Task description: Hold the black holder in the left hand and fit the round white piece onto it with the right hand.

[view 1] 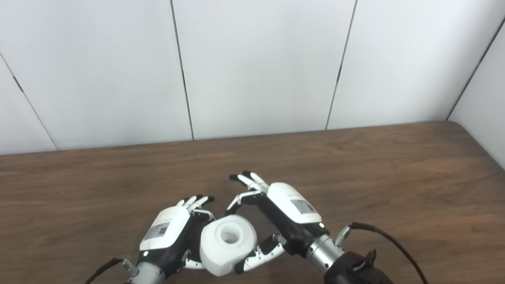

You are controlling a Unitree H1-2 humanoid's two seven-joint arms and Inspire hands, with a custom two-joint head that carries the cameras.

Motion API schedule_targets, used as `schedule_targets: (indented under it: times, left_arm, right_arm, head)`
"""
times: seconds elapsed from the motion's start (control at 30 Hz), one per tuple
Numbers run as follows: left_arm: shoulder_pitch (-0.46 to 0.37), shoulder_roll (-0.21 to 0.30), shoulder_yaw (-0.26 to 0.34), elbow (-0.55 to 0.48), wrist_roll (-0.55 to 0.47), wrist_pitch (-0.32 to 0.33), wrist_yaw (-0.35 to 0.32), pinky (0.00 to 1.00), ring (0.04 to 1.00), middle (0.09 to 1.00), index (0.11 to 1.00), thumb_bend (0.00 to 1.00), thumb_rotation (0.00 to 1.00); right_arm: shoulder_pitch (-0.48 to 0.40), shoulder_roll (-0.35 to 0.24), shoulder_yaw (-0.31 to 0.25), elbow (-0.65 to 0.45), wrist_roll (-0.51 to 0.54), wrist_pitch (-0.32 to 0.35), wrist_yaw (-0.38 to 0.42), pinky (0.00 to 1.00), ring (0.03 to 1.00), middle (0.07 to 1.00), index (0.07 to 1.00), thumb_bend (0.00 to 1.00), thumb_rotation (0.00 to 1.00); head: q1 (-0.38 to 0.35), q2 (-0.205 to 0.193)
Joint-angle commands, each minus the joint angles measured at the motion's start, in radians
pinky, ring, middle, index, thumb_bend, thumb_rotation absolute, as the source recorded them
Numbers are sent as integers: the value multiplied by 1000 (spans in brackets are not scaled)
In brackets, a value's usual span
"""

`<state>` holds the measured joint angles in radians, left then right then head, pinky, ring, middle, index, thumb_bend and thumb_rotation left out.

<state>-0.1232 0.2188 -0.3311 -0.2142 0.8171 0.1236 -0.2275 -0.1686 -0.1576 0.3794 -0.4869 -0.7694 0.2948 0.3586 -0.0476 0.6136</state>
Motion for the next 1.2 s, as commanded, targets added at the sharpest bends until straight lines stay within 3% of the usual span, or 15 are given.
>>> schedule_targets:
  times: [0.0,0.4,1.17]
  left_arm:
    - [-22,-5,1,-18,4,-24,32,1000,972,930,481,516,49]
    - [-23,-13,-3,-23,15,-11,22,1000,973,933,482,517,50]
    - [-21,-25,-7,-24,31,-10,27,1000,972,932,482,516,50]
  right_arm:
    - [-48,14,-18,-33,-4,-31,-23,897,1000,954,479,503,145]
    - [-71,8,-43,-6,-15,-31,-28,884,982,938,478,504,144]
    - [-38,3,-38,24,-21,-42,-31,875,984,941,478,504,145]
  head:
    - [-1,-2]
    - [7,-6]
    - [18,0]
